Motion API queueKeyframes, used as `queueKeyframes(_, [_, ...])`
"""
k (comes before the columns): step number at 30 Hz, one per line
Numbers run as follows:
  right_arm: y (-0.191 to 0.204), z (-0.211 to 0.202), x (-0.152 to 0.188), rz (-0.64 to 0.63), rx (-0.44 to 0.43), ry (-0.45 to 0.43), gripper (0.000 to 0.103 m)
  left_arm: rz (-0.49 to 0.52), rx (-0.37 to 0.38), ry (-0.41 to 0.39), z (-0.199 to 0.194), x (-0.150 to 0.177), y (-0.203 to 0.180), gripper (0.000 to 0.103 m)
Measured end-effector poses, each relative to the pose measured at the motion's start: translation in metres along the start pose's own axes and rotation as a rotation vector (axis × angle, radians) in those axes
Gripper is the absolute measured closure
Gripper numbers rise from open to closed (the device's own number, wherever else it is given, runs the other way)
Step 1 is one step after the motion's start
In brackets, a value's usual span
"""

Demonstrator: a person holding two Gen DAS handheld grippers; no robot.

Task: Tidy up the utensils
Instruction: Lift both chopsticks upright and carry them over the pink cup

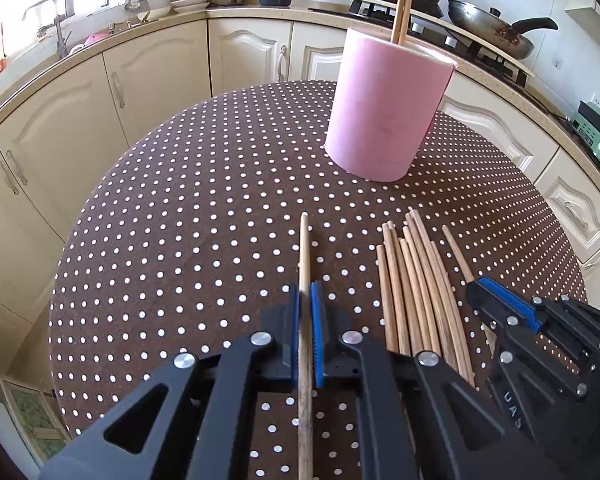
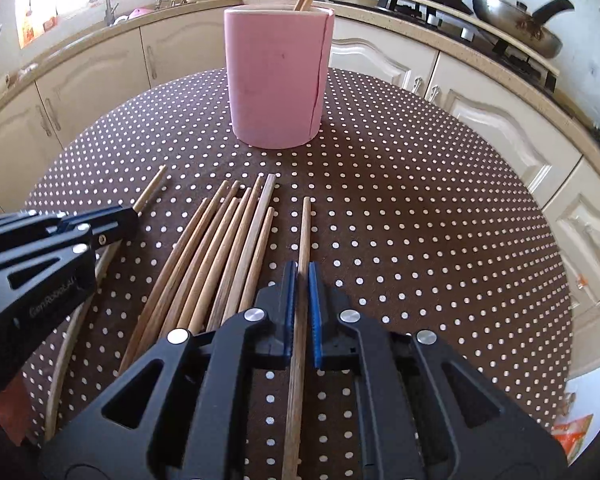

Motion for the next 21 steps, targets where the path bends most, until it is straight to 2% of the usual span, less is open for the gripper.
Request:
queueKeyframes(4, [-0.018,-0.004,-0.001,0.069,-0.12,-0.02,0.096,0.003,0.028,-0.011,0.0,0.003,0.002,0.097])
queueKeyframes(11, [-0.014,-0.03,-0.005,0.07,-0.125,-0.152,0.097,-0.005,0.076,-0.04,-0.009,0.001,0.0,0.097])
queueKeyframes(16, [-0.018,-0.055,-0.014,0.104,-0.141,-0.292,0.097,-0.05,0.201,-0.152,-0.035,-0.011,0.005,0.097])
queueKeyframes(21, [-0.027,-0.088,-0.025,0.154,-0.172,-0.454,0.097,-0.056,0.248,-0.293,-0.064,-0.022,0.004,0.097])
Point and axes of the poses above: each gripper's, at about its wrist camera, not at the fingertips, and z roughly the way its jaws point, y to its left, x to its underside, the point moved 1 cm from there along z, roughly the way its jaws point, and after that the axes turned 11 degrees about -x, right-handed, at the moved point
